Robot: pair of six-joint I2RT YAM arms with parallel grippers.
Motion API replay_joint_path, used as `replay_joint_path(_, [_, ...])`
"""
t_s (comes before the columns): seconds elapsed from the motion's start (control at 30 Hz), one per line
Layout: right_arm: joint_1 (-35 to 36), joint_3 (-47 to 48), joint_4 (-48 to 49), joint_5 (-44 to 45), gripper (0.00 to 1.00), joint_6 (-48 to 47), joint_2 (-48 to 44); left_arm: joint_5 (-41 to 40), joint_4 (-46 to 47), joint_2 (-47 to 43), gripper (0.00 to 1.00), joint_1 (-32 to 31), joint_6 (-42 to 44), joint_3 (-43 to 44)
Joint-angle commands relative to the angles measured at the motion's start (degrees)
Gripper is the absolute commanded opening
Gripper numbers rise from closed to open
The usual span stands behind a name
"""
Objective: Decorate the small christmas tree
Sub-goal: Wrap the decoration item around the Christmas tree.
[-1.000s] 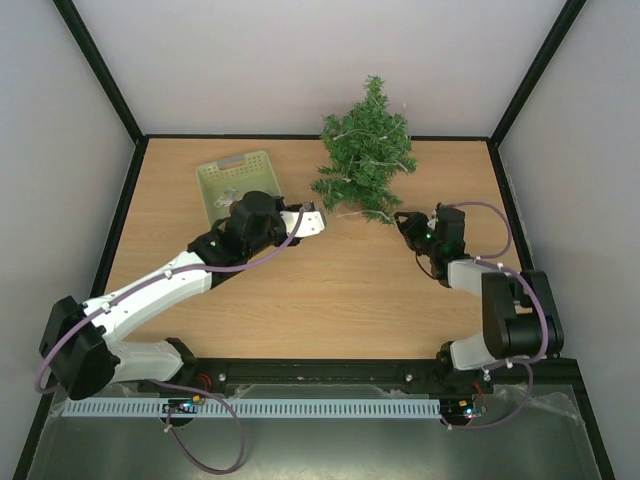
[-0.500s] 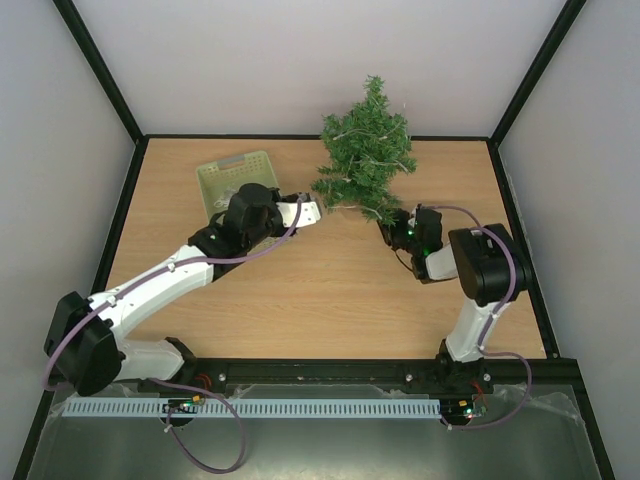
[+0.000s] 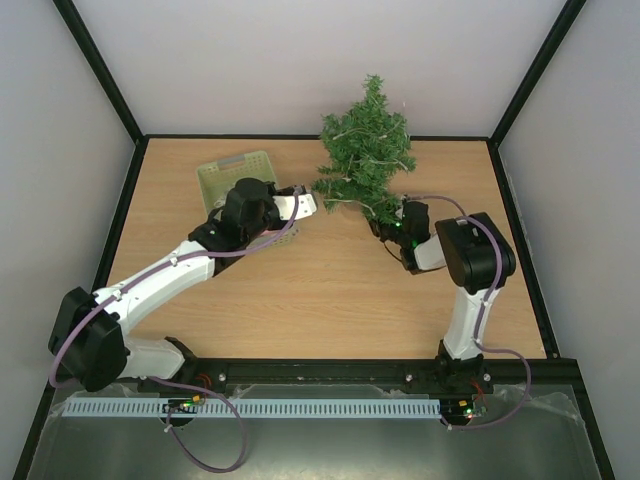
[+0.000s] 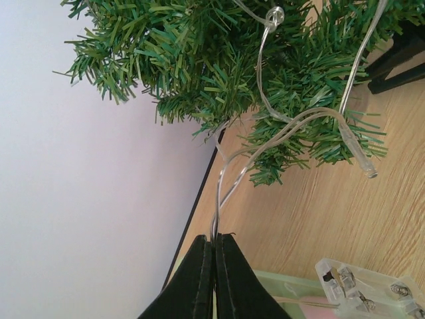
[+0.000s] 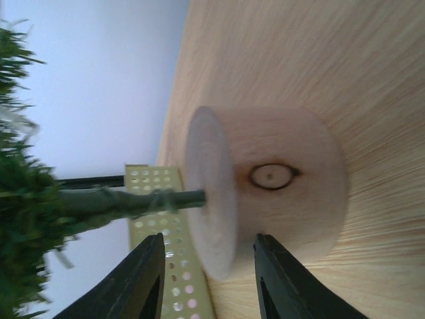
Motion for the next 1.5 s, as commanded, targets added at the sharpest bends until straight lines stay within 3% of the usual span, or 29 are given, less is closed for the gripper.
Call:
replay_joint_path(0.0, [0.0,1.9,-4.4,1.7,0.34,-2.9,2.6,1.1,1.8,0.0,0.02,0.3,0.1,1.2])
replay_joint_path(0.3, [-0.2,9.9,-17.4,3.7,0.28,-12.5,4.5,1.7,1.2,0.5,0.02,0.3,0.7,1.3])
replay_joint_path(0.57, [-3.2,16.6,-20.4,3.9,0.22,-17.0,8.8,3.2,-1.1,2.0,0.02,0.3,0.6,3.5])
replay_joint_path(0.77, [-5.1,24.6,-26.1,0.2,0.26,-19.6,11.1,3.6,-0.5,4.7,0.02,0.3,2.0,4.9])
replay_joint_path(0.93, [-5.1,22.4,-26.9,-0.7,0.33,-19.1,7.5,1.7,0.9,6.2,0.02,0.3,2.6,6.3])
replay_joint_path(1.17, [-3.6,13.4,-18.2,0.3,0.45,-12.3,3.3,1.9,0.9,6.7,0.02,0.3,2.2,6.7])
replay_joint_path(1.47, [-1.1,13.7,-9.7,5.1,0.53,-9.7,6.0,2.1,0.8,5.8,0.03,0.2,1.4,6.0])
